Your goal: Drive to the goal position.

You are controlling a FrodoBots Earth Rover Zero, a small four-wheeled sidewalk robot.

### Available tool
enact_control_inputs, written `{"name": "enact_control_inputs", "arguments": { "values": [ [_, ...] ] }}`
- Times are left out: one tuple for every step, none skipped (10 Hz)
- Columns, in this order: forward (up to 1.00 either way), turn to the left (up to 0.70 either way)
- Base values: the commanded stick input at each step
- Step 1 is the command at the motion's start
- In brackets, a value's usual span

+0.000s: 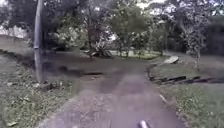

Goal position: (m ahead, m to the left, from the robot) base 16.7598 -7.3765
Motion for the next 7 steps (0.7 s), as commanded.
{"name": "enact_control_inputs", "arguments": {
  "values": [
    [1.00, 0.00],
    [1.00, 0.00],
    [0.97, 0.00],
    [0.86, 0.00],
    [0.85, -0.06],
    [0.77, -0.22],
    [0.70, -0.22]
  ]
}}
